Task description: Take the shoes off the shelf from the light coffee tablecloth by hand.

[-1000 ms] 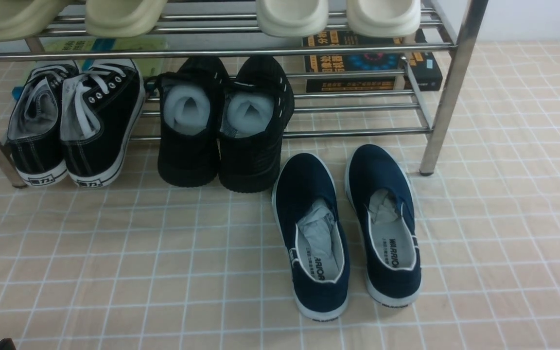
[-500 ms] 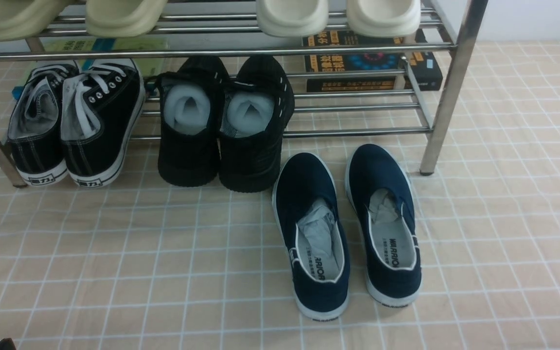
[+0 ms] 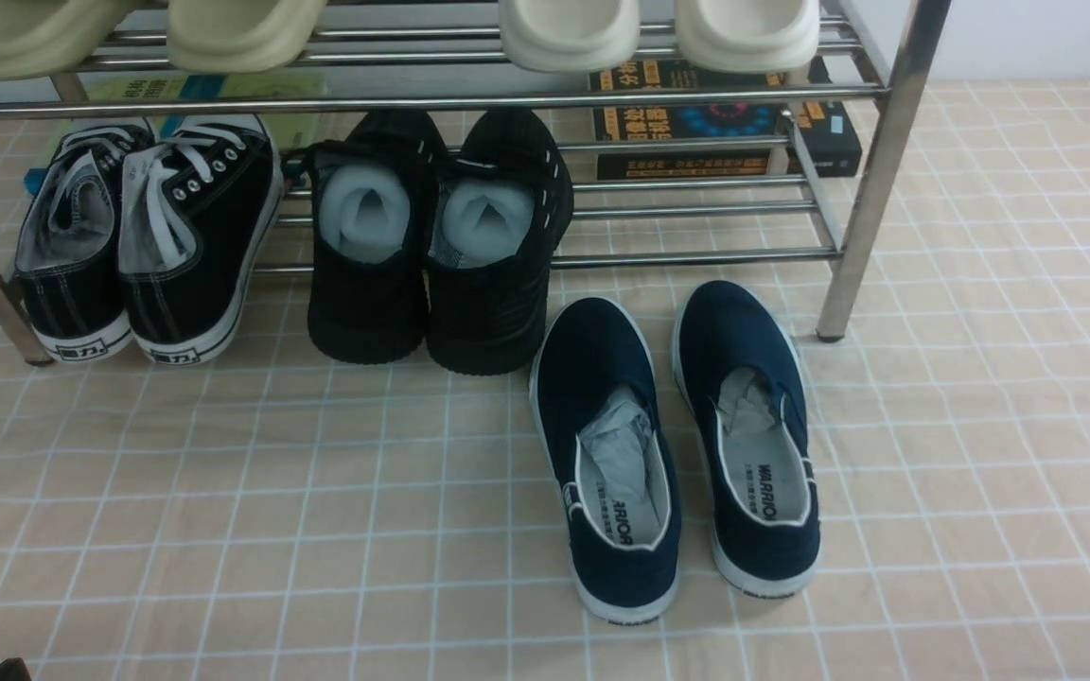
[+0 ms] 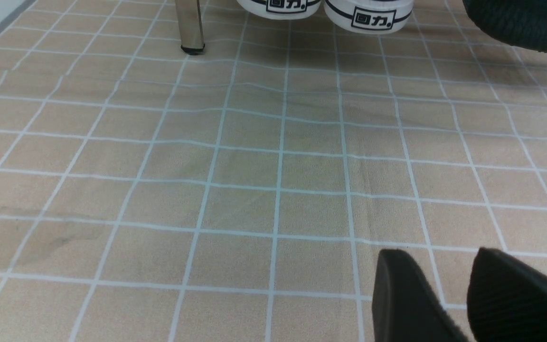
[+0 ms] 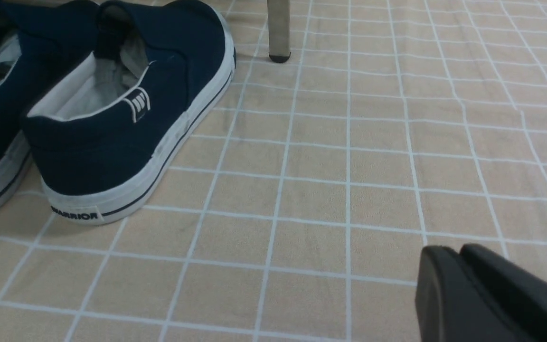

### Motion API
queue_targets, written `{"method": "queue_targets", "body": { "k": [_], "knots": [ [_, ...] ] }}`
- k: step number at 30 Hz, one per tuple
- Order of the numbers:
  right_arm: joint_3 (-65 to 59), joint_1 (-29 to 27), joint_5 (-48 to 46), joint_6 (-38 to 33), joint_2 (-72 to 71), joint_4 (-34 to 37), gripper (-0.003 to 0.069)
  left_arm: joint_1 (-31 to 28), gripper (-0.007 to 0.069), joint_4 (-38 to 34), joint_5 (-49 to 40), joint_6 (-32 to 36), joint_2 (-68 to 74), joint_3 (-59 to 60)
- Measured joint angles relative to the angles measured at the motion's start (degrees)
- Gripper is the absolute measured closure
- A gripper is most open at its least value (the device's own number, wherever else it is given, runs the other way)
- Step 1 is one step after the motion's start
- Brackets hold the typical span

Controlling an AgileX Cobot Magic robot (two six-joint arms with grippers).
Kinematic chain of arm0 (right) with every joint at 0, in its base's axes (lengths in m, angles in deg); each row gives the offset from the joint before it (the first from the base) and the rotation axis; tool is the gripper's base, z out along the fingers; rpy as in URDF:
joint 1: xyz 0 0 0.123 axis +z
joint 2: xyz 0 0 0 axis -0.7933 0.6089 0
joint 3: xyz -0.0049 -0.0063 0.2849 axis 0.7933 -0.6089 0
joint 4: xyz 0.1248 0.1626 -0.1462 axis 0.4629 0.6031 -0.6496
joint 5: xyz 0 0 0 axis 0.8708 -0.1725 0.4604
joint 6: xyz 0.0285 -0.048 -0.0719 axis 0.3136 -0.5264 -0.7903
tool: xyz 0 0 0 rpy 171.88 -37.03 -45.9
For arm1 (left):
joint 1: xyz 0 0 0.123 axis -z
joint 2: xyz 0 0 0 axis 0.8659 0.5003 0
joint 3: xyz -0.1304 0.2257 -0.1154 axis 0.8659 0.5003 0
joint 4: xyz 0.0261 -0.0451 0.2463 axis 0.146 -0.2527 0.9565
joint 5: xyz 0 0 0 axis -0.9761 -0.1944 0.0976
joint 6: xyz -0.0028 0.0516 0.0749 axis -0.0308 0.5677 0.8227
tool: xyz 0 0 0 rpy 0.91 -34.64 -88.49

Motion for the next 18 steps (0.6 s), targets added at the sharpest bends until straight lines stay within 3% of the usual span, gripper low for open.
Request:
{"method": "queue_targets", "body": {
  "k": [18],
  "knots": [
    [0.00, -3.56, -0.06, 0.00, 0.00, -0.64, 0.0578, 0.00, 0.0385, 0.00, 0.00, 0.00, 0.00, 0.00]
  ]
}}
